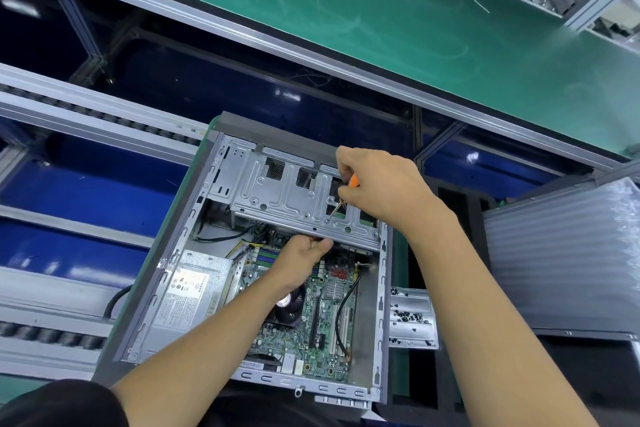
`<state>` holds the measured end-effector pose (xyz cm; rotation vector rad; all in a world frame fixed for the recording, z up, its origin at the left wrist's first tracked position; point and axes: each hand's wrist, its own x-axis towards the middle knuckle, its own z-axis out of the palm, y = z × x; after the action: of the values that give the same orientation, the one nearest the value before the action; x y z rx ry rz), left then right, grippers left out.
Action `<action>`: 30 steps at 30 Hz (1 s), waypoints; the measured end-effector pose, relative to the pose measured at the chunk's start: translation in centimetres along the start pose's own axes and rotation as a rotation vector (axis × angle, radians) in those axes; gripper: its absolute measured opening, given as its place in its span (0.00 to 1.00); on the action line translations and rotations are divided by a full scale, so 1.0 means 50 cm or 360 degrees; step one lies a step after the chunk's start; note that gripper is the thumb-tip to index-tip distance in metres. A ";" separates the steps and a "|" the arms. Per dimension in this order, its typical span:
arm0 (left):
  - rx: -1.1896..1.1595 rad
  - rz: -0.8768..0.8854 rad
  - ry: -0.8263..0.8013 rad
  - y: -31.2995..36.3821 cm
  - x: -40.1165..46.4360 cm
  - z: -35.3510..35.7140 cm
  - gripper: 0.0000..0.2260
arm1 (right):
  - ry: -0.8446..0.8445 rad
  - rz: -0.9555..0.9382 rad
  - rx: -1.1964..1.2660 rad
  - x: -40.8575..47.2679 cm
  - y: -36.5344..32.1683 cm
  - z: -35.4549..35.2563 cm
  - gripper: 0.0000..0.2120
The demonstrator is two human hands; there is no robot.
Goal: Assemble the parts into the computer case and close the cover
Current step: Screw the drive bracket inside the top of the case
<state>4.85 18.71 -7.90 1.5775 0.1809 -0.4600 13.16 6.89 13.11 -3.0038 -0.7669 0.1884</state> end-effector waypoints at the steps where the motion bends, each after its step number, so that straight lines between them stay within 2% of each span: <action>1: -0.0003 0.0002 0.0000 0.000 0.000 0.000 0.24 | -0.0043 -0.0034 0.0050 -0.001 0.001 -0.004 0.14; 4: 0.0007 0.0005 0.0007 -0.002 0.000 0.000 0.24 | -0.0152 -0.0112 0.0198 -0.002 -0.006 -0.017 0.20; 11: 0.0003 -0.0002 0.0017 -0.007 0.005 0.001 0.24 | 0.0026 0.0022 -0.0059 0.002 -0.012 -0.003 0.10; 18: -0.0008 0.0005 0.0005 -0.010 0.005 0.001 0.25 | -0.0119 -0.0156 0.0264 0.008 -0.016 -0.007 0.15; 25: 0.0012 0.0014 0.0003 -0.009 0.006 0.001 0.24 | 0.0130 0.0015 -0.0088 0.009 -0.007 0.004 0.08; 30: 0.0009 -0.0008 0.0024 -0.011 0.007 0.000 0.24 | -0.0036 -0.0146 0.0051 0.005 -0.005 0.001 0.12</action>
<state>4.92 18.67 -8.56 1.5866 0.1951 -0.4532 13.25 7.25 13.05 -2.9335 -0.8930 0.2292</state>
